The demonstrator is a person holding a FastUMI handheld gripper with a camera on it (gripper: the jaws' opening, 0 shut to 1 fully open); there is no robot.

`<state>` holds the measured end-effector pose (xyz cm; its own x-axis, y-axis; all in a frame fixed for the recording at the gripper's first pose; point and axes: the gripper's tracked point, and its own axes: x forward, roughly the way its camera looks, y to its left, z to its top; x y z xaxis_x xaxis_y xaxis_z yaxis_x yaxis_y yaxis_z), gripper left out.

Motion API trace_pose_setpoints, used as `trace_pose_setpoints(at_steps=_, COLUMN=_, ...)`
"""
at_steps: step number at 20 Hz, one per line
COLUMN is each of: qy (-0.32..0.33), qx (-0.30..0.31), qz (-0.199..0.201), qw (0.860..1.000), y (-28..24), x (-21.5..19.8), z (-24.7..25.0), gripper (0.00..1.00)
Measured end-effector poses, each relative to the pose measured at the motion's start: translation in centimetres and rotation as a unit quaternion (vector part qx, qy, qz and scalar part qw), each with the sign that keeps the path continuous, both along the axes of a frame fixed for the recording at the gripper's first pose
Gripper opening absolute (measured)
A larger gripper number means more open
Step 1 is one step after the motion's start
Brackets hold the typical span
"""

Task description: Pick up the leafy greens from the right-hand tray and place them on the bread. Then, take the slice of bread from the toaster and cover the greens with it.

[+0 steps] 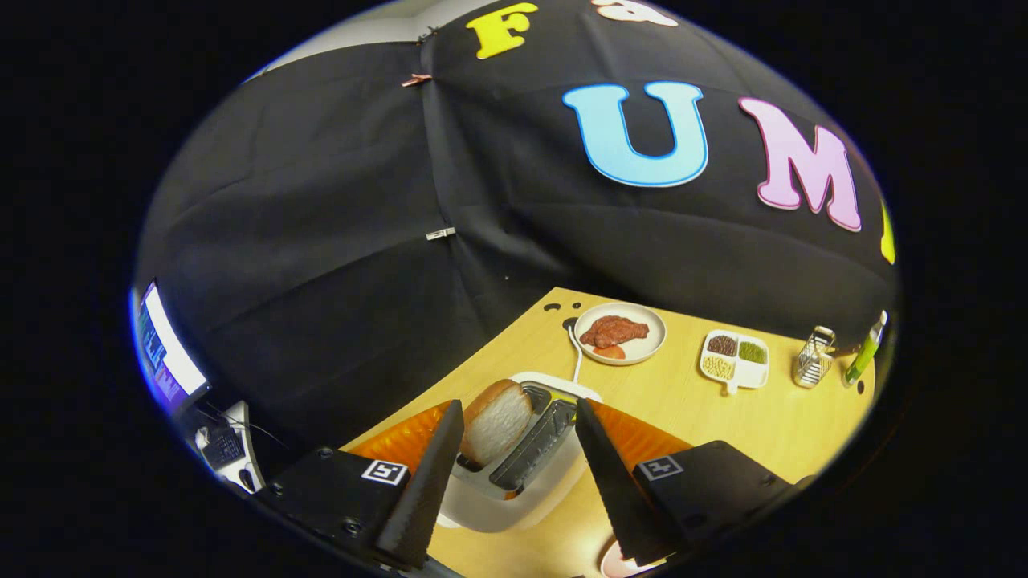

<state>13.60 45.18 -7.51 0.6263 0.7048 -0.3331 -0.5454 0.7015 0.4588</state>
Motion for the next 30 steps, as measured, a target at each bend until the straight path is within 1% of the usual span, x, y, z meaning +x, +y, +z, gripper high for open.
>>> trace_pose_setpoints(at_steps=4, qy=0.073, qx=0.039, qz=-0.006, qw=0.997, y=2.7, x=0.3, z=-1.0, gripper=0.88)
trace_pose_setpoints(at_steps=5, qy=0.091, qx=0.052, qz=-0.007, qw=0.994, y=3.6, x=0.3, z=-1.0, gripper=0.85)
trace_pose_setpoints(at_steps=8, qy=0.149, qx=0.076, qz=-0.016, qw=0.986, y=5.6, x=0.4, z=-2.1, gripper=0.85)
trace_pose_setpoints(at_steps=9, qy=0.171, qx=0.077, qz=-0.023, qw=0.982, y=6.2, x=0.5, z=-3.2, gripper=0.84)
trace_pose_setpoints(at_steps=11, qy=0.207, qx=0.063, qz=-0.04, qw=0.975, y=6.4, x=0.6, z=-5.2, gripper=0.78)
trace_pose_setpoints(at_steps=14, qy=0.213, qx=0.045, qz=-0.056, qw=0.974, y=6.4, x=1.1, z=-6.2, gripper=0.62)
trace_pose_setpoints(at_steps=16, qy=0.221, qx=0.035, qz=-0.062, qw=0.973, y=5.6, x=1.3, z=-6.7, gripper=0.39)
trace_pose_setpoints(at_steps=18, qy=0.221, qx=0.038, qz=-0.063, qw=0.973, y=5.7, x=1.2, z=-6.5, gripper=0.16)
trace_pose_setpoints(at_steps=19, qy=0.217, qx=0.038, qz=-0.065, qw=0.973, y=5.6, x=1.1, z=-6.2, gripper=0.12)
trace_pose_setpoints(at_steps=25, qy=0.2, qx=0.071, qz=-0.07, qw=0.975, y=3.6, x=0.8, z=-2.2, gripper=0.11)
trace_pose_setpoints(at_steps=27, qy=0.188, qx=0.08, qz=-0.075, qw=0.976, y=2.3, x=1.0, z=-0.7, gripper=0.11)
trace_pose_setpoints(at_steps=30, qy=0.174, qx=0.11, qz=-0.072, qw=0.976, y=0.4, x=0.7, z=2.1, gripper=0.11)
